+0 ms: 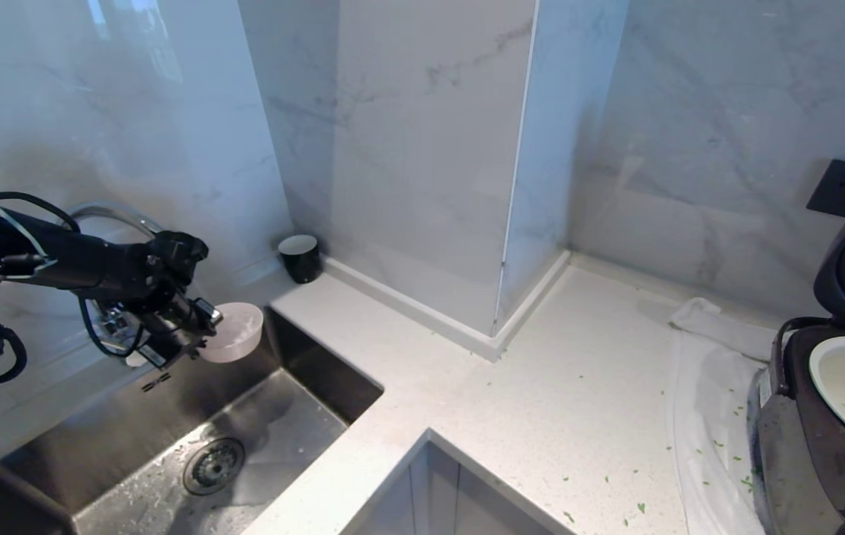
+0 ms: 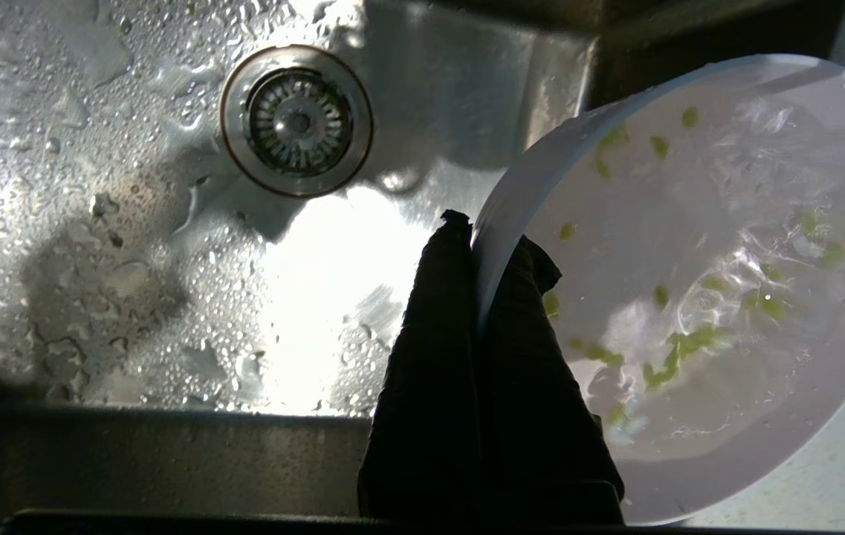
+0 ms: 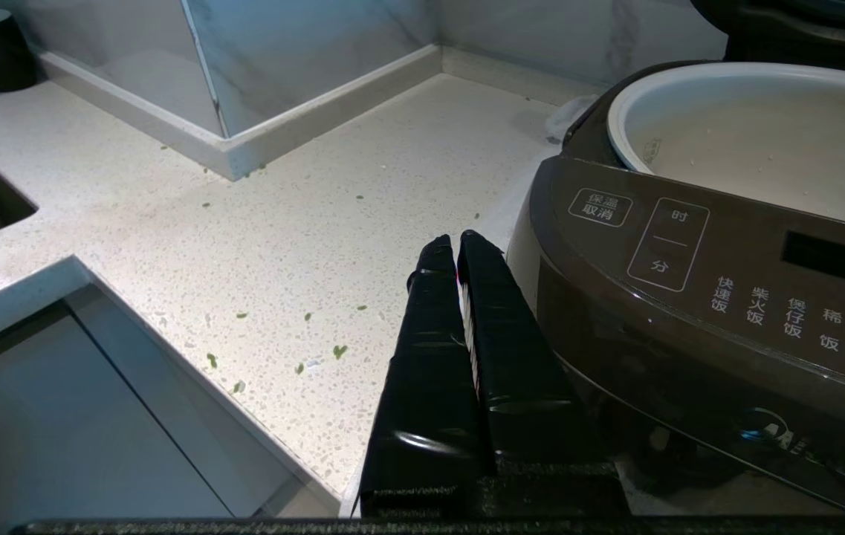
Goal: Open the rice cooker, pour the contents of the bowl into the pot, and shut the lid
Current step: Fill a bowl with water from the tap, then place the bowl on the table
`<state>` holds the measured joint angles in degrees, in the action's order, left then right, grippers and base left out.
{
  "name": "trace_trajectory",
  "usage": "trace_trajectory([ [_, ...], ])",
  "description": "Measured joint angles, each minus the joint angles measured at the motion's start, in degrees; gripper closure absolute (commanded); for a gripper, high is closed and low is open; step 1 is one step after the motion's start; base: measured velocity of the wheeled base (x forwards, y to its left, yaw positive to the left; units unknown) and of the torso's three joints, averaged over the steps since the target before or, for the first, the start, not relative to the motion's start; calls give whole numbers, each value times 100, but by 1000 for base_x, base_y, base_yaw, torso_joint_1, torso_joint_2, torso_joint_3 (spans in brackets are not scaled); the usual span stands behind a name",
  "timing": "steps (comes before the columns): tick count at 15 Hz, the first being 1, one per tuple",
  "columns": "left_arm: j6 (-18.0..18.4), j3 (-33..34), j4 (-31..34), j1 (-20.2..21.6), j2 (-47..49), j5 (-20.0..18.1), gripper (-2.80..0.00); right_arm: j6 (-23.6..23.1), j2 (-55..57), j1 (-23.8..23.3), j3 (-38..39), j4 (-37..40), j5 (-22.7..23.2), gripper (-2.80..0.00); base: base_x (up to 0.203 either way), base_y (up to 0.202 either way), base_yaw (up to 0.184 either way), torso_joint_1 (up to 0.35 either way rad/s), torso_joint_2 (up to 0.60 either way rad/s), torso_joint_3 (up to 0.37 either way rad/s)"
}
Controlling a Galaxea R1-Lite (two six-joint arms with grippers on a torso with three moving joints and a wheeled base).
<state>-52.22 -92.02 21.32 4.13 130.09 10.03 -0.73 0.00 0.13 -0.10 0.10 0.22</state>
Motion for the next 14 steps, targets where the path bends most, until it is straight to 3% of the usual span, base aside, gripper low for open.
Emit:
trace_trajectory([
  [5, 7, 621, -7, -410, -357, -52, 0, 0, 0, 0, 0, 0, 2, 0, 0, 0, 0, 0, 0, 0],
  [14, -83, 804, 12, -1812, -853, -45, 0, 0, 0, 0, 0, 0, 2, 0, 0, 0, 0, 0, 0, 0],
])
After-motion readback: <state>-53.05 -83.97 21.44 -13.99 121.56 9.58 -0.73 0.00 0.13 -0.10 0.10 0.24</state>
